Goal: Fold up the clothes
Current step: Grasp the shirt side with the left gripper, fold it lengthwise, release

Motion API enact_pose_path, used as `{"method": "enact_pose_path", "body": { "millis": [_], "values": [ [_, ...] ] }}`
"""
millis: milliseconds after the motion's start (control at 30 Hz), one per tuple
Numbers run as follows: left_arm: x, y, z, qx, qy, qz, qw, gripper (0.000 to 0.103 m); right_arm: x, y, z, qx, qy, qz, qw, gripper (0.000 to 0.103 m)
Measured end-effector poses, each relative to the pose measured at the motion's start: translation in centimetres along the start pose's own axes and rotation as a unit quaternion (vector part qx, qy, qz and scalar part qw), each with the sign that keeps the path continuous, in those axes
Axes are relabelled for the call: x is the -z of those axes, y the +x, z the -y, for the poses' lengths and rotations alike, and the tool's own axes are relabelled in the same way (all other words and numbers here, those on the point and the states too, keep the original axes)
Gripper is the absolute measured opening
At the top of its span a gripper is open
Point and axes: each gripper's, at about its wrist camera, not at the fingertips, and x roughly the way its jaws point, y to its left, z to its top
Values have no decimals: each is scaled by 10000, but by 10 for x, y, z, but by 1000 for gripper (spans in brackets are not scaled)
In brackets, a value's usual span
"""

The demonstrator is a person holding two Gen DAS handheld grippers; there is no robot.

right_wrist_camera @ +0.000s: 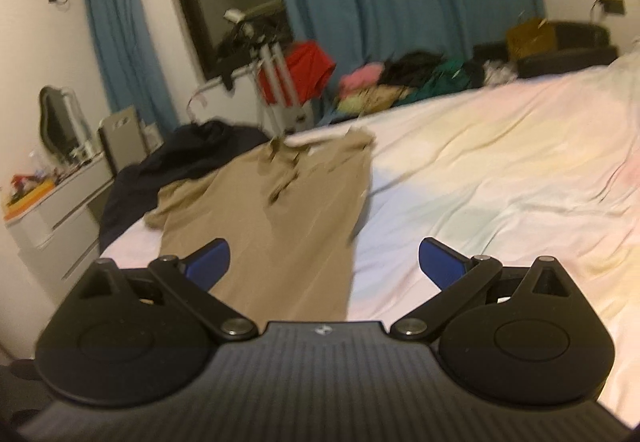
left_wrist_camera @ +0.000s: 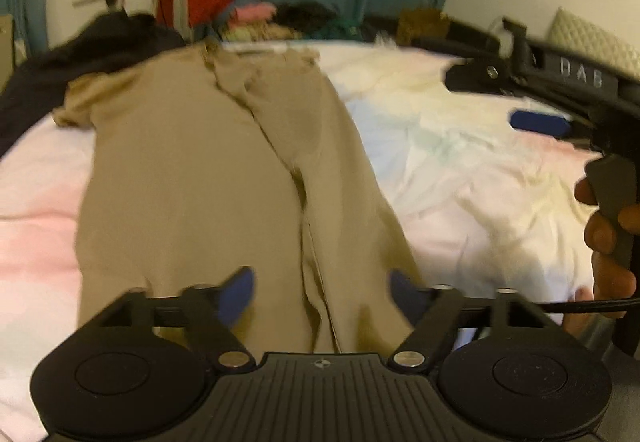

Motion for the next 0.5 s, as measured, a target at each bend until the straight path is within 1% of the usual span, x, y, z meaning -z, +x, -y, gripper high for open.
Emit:
{"method": "enact_pose_path", "body": {
  "millis": [133,267,400,433,500],
  "values": [
    [-6,-14,0,79,-11,490,9988,89,-8,-12,8,510,-84,517,9973,103],
    [-10,-29,3,375,-87,775,9962,90,-15,-22,20,942,-116,877,9916,103],
    [-10,-46,7,502,-155,1006,9935,92,-21,-29,41,1057,183,999,9892,103],
    [-10,-49,8,498,-162,1050,9931,92,-21,-30,45,1076,270,1012,9887,103],
    [-10,-53,8,358,-113,1125,9929,92,-23,-34,53,1176,405,1115,9860,103]
  ]
}}
